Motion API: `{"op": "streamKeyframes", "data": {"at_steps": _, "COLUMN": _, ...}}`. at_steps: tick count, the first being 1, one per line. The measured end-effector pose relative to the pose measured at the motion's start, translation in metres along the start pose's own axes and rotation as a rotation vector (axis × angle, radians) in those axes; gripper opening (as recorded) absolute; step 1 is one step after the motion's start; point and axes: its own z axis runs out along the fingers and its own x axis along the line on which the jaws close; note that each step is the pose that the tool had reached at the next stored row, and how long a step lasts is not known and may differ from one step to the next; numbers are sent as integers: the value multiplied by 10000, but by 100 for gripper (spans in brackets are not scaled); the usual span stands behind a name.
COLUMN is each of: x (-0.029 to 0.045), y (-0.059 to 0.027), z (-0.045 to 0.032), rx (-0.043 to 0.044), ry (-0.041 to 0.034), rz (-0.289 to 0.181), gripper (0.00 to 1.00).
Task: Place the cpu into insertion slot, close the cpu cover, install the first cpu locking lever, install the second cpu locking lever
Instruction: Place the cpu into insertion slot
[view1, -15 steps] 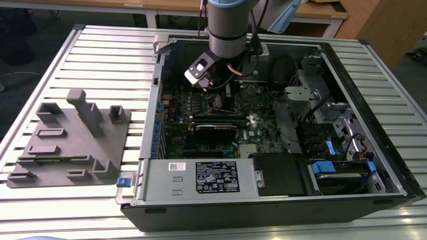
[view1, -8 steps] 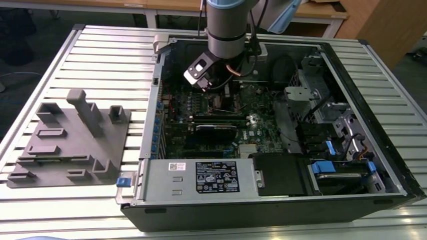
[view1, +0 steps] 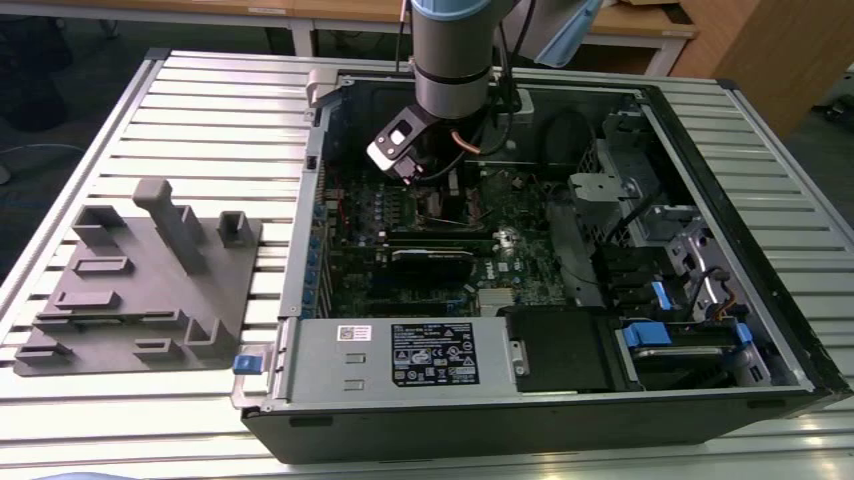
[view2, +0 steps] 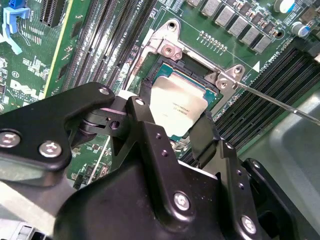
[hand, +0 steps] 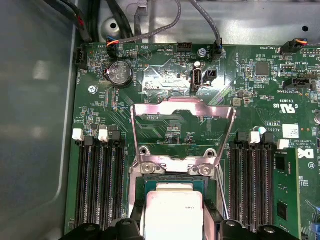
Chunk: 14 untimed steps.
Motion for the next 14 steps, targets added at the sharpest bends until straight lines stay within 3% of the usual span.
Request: {"op": "streamKeyframes", "data": {"at_steps": 14, "x": 0, "y": -6, "z": 6, "rx": -4, "ry": -12, "rz": 140, "gripper": 54}}
